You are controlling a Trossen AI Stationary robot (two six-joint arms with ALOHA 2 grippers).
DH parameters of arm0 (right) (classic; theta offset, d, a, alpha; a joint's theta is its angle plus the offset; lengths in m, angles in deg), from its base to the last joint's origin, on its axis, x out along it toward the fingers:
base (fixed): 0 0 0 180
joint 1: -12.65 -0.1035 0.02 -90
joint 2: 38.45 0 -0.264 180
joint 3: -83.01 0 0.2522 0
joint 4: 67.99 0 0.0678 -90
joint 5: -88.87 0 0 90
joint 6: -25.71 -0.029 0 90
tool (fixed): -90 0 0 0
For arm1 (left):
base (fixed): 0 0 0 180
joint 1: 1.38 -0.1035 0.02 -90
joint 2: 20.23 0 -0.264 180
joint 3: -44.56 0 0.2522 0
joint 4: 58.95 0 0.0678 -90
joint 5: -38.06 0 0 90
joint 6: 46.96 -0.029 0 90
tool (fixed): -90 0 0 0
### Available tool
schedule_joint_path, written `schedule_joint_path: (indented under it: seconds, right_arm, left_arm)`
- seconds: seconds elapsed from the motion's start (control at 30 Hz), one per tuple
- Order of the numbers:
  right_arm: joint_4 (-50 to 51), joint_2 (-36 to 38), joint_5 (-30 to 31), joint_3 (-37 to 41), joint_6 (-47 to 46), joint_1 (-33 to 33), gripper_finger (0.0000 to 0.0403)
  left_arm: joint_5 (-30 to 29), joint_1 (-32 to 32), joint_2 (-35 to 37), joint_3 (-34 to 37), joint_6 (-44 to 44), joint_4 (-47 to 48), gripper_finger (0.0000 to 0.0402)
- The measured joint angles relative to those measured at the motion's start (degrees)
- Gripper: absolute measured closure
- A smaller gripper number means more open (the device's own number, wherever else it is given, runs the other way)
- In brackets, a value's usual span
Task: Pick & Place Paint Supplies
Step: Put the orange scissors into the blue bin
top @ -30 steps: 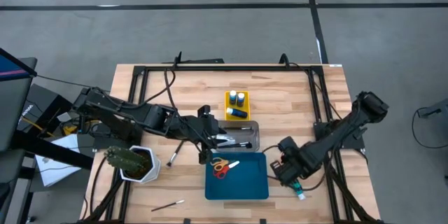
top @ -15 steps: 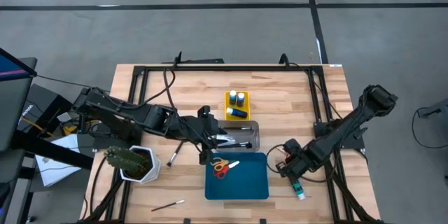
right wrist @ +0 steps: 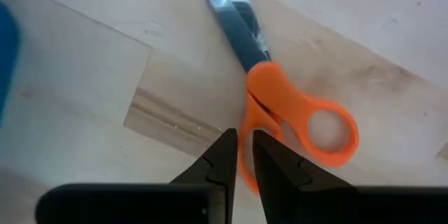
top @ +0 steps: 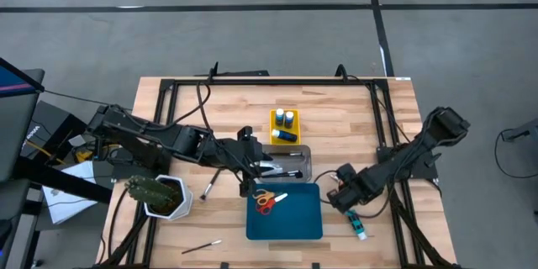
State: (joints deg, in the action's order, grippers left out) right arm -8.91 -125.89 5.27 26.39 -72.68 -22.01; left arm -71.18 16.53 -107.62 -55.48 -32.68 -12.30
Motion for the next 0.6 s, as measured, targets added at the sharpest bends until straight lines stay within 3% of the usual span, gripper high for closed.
schedule_joint_path:
  seconds: [0.4,0.6]
  right_arm:
    - [-1.5,-3.3,-0.3,-0.2,0.0,-0.1,0.0361]
    - [-3.0,-2.9,-0.4,1.2,0.9,0.0,0.0392]
  left_arm:
    - [-0.1,0.0,0.0,0.0,0.0,0.1,0.0289]
    - [-0.1,0.0,0.0,0.0,0.0,0.1,0.0289]
